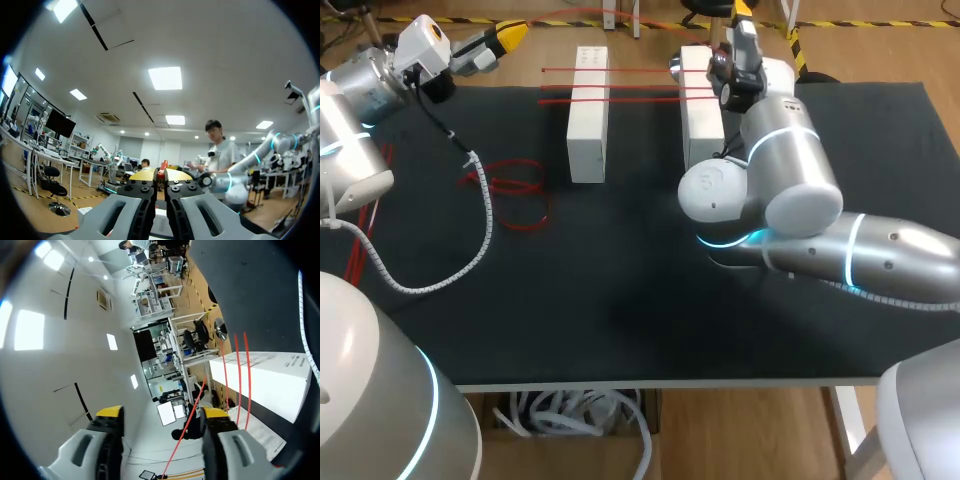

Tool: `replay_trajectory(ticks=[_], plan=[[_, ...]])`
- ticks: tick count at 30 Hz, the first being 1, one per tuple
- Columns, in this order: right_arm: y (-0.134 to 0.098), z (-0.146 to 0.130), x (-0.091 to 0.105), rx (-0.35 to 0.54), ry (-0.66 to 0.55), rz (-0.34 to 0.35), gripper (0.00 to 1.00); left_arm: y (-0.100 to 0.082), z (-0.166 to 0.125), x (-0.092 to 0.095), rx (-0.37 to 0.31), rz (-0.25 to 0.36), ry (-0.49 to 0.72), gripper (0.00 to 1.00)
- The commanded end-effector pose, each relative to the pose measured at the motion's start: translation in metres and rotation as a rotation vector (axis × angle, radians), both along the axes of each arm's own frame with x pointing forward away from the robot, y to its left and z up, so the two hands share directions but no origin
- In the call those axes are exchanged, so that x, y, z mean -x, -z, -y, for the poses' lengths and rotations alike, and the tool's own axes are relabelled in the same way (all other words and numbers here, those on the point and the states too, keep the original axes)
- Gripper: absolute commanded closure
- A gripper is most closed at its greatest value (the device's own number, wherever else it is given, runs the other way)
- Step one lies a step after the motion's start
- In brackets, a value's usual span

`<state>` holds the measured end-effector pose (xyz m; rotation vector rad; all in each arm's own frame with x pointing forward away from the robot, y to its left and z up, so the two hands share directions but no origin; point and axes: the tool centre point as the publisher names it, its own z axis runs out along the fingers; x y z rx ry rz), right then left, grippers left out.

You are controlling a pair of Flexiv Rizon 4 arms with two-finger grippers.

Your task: Grab the tape and strap the tape.

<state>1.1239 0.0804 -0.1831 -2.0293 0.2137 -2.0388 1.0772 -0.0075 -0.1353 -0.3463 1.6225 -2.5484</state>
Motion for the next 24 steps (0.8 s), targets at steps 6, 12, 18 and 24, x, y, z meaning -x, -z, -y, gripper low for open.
replay_trajectory(ticks=[6,12,18,24], plan=[[-0.001,-0.0002,0.0021,0.006,0.003,-0.013,0.6,0.0006,0.0001,0.0006,0.002,0.001,-0.002,1.0],[-0.001,0.0,0.0024,0.007,0.004,-0.017,0.64,0.0006,0.0001,0.0006,0.002,0.001,-0.002,1.0],[-0.0011,0.0001,0.0026,0.01,0.005,-0.016,1.0,0.0006,0.0001,0.0006,0.002,0.001,-0.002,1.0],[-0.0025,0.0005,0.0027,0.011,0.003,-0.015,1.0,0.0006,0.0001,0.0006,0.002,0.001,-0.002,1.0]])
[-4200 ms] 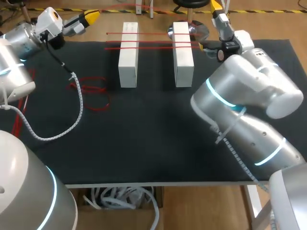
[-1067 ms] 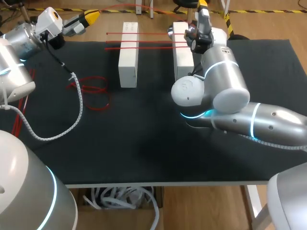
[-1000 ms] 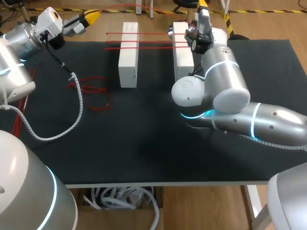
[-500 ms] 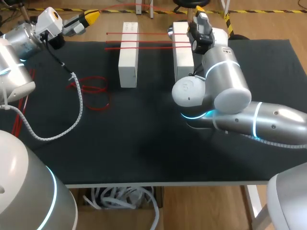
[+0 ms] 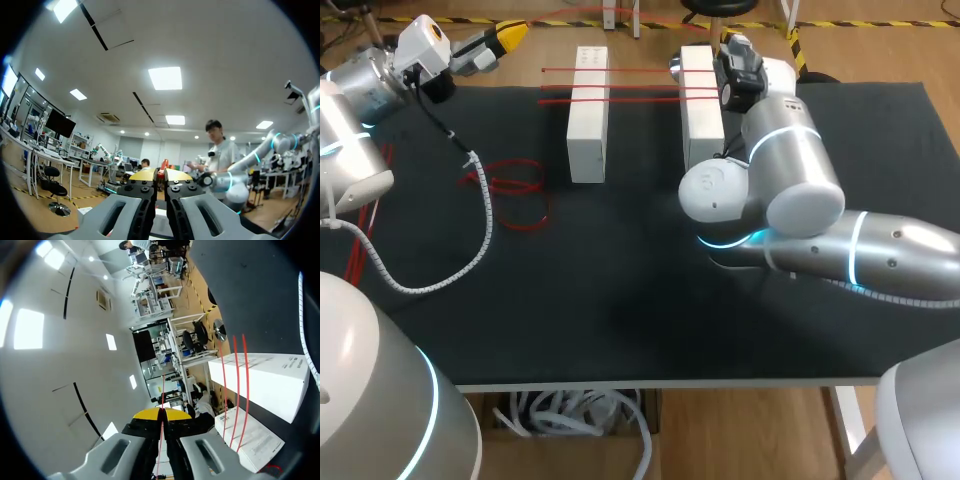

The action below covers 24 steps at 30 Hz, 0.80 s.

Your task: Grab the tape and strap the tape.

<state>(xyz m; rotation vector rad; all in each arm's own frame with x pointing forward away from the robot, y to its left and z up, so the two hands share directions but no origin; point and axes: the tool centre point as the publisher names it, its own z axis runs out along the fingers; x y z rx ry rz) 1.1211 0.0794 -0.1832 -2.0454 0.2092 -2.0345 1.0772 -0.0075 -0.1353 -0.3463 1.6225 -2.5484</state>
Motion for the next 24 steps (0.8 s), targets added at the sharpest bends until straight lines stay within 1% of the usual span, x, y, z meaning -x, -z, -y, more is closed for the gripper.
replay_trajectory(ticks=[1,5,7,13,16,17,18,20,24], plan=[[-0.003,0.0,0.0,0.004,0.0,-0.004,1.0,0.001,0.0,0.001,0.002,0.001,-0.002,1.0],[-0.004,0.0,0.0,0.02,0.0,-0.002,1.0,0.001,0.0,0.001,0.002,0.001,-0.002,1.0],[-0.004,0.0,0.0,0.067,0.001,-0.003,1.0,0.001,0.0,0.001,0.002,0.001,-0.002,1.0],[-0.003,0.002,0.0,0.186,0.022,-0.045,1.0,0.001,0.0,0.001,0.002,0.001,-0.002,1.0],[-0.006,0.005,0.001,0.231,0.035,-0.026,1.0,0.001,0.0,0.001,0.002,0.001,-0.002,1.0],[-0.008,0.006,0.001,0.228,0.033,-0.02,1.0,0.001,0.0,0.001,0.002,0.001,-0.002,1.0],[-0.009,0.007,0.001,0.262,0.034,-0.02,1.0,0.001,0.0,0.001,0.002,0.001,-0.002,1.0],[-0.012,0.007,0.002,0.29,0.031,-0.009,1.0,0.001,0.0,0.001,0.002,0.001,-0.002,1.0],[-0.016,0.009,0.004,0.296,0.036,-0.001,1.0,0.001,0.0,0.001,0.002,0.001,-0.002,1.0]])
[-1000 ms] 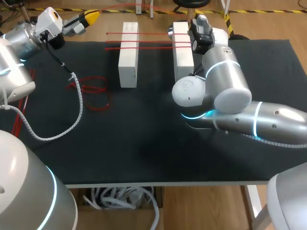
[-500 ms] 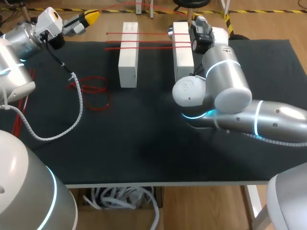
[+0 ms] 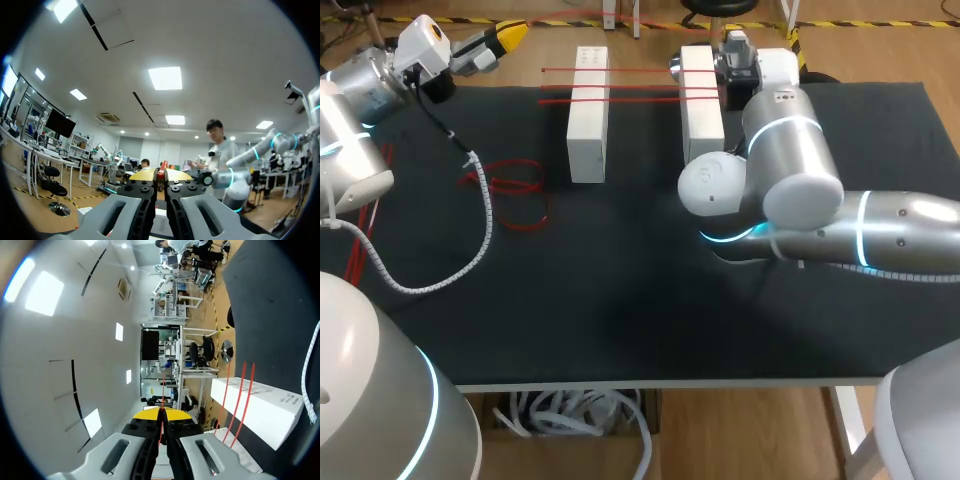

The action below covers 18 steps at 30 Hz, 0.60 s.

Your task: Grab the tape and strap the tape.

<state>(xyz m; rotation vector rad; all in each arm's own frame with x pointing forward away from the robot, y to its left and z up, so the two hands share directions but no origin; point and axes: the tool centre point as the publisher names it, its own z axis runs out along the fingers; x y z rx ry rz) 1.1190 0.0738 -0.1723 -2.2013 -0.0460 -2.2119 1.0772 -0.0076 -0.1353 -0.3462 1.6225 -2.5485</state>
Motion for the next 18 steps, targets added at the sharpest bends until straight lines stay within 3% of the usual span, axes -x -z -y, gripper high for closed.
replay_trajectory(ticks=[1,18], plan=[[-0.0048,0.0038,0.0017,0.003,-0.002,-0.017,1.0,0.0006,0.0,0.0006,0.002,0.001,-0.002,1.0],[-0.0043,0.0043,0.0035,-0.014,-0.025,-0.035,1.0,0.0006,0.0,0.0006,0.002,0.001,-0.002,1.0]])
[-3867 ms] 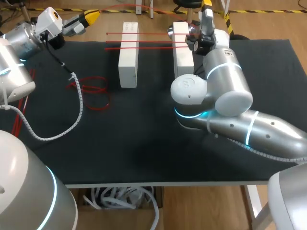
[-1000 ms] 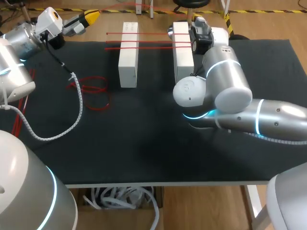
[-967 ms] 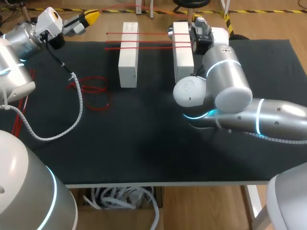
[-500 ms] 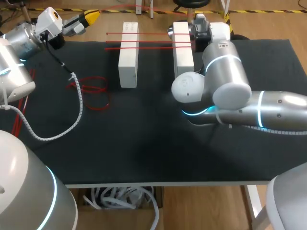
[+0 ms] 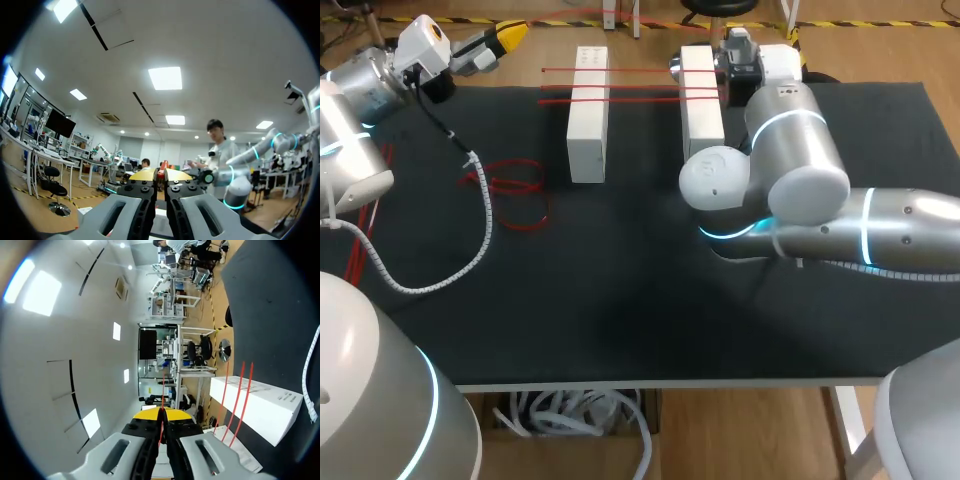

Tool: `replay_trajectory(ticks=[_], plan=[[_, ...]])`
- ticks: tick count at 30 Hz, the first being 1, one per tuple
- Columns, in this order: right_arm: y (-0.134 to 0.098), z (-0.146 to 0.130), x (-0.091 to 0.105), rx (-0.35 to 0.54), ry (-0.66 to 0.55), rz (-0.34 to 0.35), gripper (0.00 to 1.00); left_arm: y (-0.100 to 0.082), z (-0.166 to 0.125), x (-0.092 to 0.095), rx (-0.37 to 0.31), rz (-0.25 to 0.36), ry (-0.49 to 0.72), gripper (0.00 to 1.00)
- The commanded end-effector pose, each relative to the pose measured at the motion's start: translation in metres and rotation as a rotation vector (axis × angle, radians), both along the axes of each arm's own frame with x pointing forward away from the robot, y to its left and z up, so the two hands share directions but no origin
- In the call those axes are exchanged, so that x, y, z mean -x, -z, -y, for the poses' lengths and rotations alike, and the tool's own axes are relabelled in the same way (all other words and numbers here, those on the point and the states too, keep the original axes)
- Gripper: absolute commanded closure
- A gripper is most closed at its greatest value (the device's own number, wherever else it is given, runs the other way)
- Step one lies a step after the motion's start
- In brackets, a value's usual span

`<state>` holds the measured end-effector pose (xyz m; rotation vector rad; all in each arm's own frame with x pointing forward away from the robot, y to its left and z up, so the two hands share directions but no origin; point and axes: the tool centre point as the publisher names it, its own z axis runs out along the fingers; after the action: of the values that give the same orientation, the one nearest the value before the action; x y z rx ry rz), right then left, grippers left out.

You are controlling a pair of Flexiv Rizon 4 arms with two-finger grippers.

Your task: Grab the tape and strap the tape.

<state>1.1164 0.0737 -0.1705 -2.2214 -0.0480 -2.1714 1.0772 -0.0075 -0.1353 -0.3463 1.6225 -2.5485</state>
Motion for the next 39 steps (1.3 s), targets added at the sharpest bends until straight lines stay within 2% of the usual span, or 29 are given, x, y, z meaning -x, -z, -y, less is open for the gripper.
replay_trajectory(ticks=[1,14,18,39], plan=[[-0.0019,0.0044,0.0013,-0.008,-0.014,-0.01,1.0,0.0006,0.0,0.0006,0.002,0.001,-0.002,1.0],[0.0002,0.0022,0.0029,-0.044,-0.039,-0.014,1.0,0.0006,0.0,0.0006,0.002,0.001,-0.002,1.0],[0.001,0.0017,0.0025,-0.084,-0.059,-0.033,1.0,0.0006,0.0,0.0006,0.002,0.001,-0.002,1.0],[0.0014,0.0023,0.0021,-0.071,-0.066,-0.028,1.0,0.0006,0.0,0.0006,0.002,0.001,-0.002,1.0]])
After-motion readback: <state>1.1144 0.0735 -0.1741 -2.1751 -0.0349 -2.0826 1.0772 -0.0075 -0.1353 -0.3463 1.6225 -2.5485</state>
